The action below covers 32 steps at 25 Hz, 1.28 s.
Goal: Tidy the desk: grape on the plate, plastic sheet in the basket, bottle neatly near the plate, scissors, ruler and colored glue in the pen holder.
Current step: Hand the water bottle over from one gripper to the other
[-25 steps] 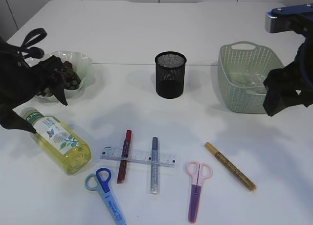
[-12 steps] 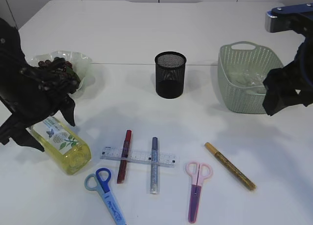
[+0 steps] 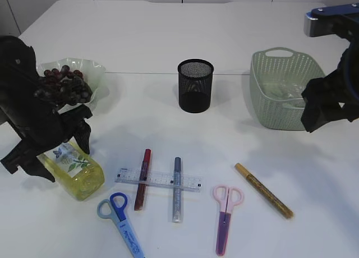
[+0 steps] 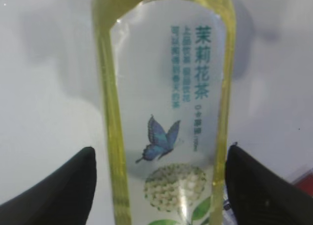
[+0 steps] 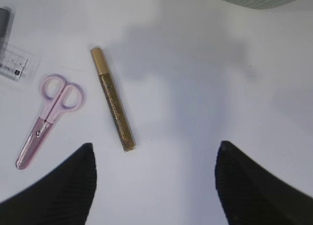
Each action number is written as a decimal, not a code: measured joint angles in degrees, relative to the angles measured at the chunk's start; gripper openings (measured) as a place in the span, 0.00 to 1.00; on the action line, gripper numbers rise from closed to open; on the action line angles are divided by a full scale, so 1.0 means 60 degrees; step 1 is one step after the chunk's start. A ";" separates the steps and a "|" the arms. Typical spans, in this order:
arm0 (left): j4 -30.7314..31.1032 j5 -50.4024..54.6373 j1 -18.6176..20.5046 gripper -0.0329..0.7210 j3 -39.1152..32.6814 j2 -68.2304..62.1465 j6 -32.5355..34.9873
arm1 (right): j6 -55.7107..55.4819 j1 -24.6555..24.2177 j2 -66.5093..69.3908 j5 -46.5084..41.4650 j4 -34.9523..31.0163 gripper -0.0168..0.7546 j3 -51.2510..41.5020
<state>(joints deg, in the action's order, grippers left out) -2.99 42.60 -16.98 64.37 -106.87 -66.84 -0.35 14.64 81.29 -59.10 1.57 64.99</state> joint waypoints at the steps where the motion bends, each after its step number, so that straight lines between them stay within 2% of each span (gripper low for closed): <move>1: 0.0000 -0.0045 0.0000 0.83 0.0000 -0.0063 0.0020 | 0.0000 0.0000 0.0000 0.0000 0.0000 0.78 0.0000; 11: 0.0087 -0.0454 0.0024 0.83 0.0000 -0.0430 0.0115 | 0.0000 0.0000 0.0000 0.0019 0.0000 0.78 0.0000; 18: 0.0152 -0.0664 0.0405 0.83 0.0000 -0.0579 0.0258 | 0.0000 0.0000 0.0000 0.0019 0.0000 0.78 0.0000; 23: 0.0195 -0.0961 0.0591 0.83 0.0000 -0.0665 0.0668 | 0.0000 0.0000 0.0000 0.0019 0.0000 0.78 0.0000; 28: -0.0256 -0.1001 0.0612 0.82 0.0017 -0.1009 0.1381 | 0.0000 0.0000 0.0000 0.0019 0.0000 0.78 0.0000; 32: -0.0396 -0.1001 0.0612 0.82 0.0017 -0.1123 0.1531 | 0.0000 0.0000 0.0000 0.0019 0.0000 0.78 0.0000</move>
<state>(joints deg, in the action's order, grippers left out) -5.36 36.59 -13.31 64.47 -113.61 -57.65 -0.35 14.64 81.29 -58.98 1.57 64.99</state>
